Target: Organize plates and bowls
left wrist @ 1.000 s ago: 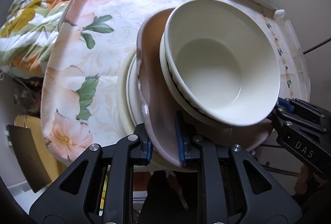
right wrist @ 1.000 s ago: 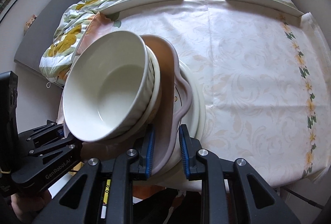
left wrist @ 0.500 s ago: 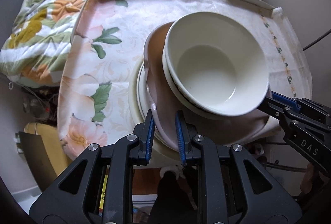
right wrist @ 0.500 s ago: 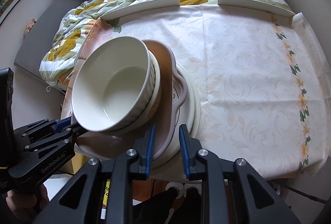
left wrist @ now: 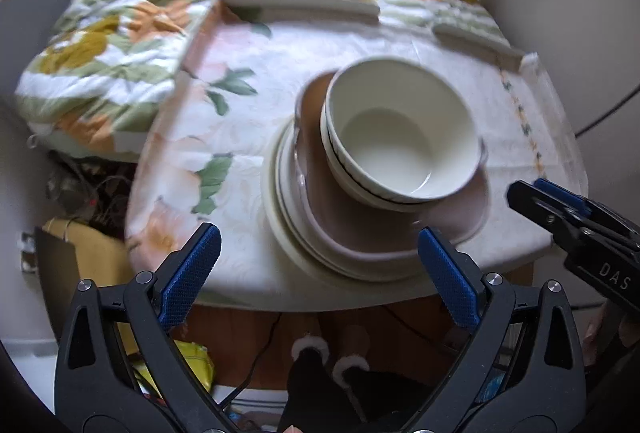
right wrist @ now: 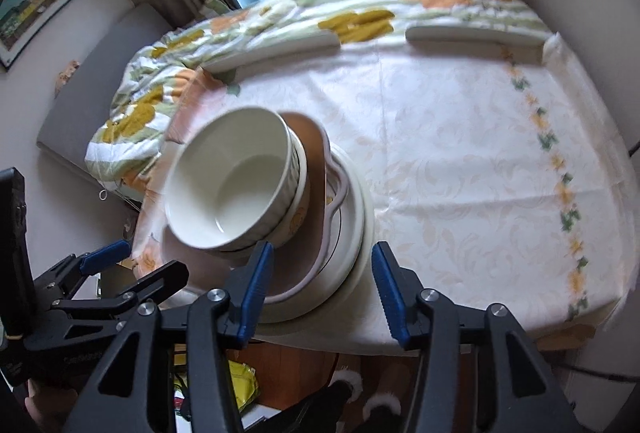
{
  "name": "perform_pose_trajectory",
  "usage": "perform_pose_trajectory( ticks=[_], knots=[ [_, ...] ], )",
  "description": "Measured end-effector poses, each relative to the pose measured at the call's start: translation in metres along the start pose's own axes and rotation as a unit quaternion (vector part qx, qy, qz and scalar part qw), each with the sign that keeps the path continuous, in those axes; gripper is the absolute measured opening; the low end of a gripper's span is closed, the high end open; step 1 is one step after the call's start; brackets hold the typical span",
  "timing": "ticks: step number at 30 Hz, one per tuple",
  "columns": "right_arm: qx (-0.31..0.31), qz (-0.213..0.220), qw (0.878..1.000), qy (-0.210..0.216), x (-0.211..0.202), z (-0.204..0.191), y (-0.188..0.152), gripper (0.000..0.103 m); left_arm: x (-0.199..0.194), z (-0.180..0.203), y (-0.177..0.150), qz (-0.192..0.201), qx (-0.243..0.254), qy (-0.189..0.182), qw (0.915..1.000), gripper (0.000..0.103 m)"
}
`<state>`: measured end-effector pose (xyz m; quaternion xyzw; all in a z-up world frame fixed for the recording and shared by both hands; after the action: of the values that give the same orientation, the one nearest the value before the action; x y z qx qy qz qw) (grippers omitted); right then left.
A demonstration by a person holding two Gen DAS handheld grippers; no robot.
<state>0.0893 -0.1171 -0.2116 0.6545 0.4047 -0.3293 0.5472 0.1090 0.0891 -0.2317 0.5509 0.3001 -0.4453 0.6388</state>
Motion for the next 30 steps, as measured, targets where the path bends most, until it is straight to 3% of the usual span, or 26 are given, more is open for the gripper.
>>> perform_pose_trajectory(
  ticks=[5, 8, 9, 11, 13, 19, 30],
  knots=[
    [-0.034, 0.067, 0.997, -0.003, -0.071, 0.013, 0.002, 0.047, -0.086, 0.037, -0.001, 0.102, 0.004, 0.019, 0.9945, 0.099],
    [-0.049, 0.115, 0.992, -0.015, -0.118, 0.021, 0.004, 0.048, -0.144, 0.064, 0.000, 0.181, 0.024, 0.036, 0.9826, 0.099],
    [-0.050, 0.133, 0.990, -0.018, -0.136, 0.024, 0.006, 0.052, -0.168, 0.075, -0.001, 0.215, 0.036, 0.046, 0.9748, 0.102],
    [-0.044, 0.170, 0.984, -0.025, -0.169, 0.029, 0.008, 0.082, -0.198, 0.089, -0.003, 0.259, 0.055, 0.061, 0.9625, 0.103],
    [-0.035, 0.207, 0.977, -0.034, -0.200, 0.032, 0.007, 0.096, -0.223, 0.101, -0.006, 0.294, 0.073, 0.074, 0.9501, 0.103],
    [-0.016, 0.268, 0.960, -0.081, -0.251, 0.034, -0.004, 0.100, -0.256, 0.105, -0.015, 0.325, 0.086, 0.057, 0.9402, 0.103],
    [0.000, 0.294, 0.950, -0.102, -0.259, 0.031, -0.015, 0.100, -0.265, 0.096, -0.020, 0.349, 0.086, 0.057, 0.9316, 0.103]
  ],
)
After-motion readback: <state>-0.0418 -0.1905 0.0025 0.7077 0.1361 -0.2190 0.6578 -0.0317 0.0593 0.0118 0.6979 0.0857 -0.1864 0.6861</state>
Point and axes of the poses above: each gripper's, at about its wrist camera, not at the fingertips, and x roughly the way its jaws point, z to its right, y to its top, the point moved 4 cm from there along x, roughly the way its jaws point, and after that the axes turned 6 degrees about -y, right-handed, at the moved point
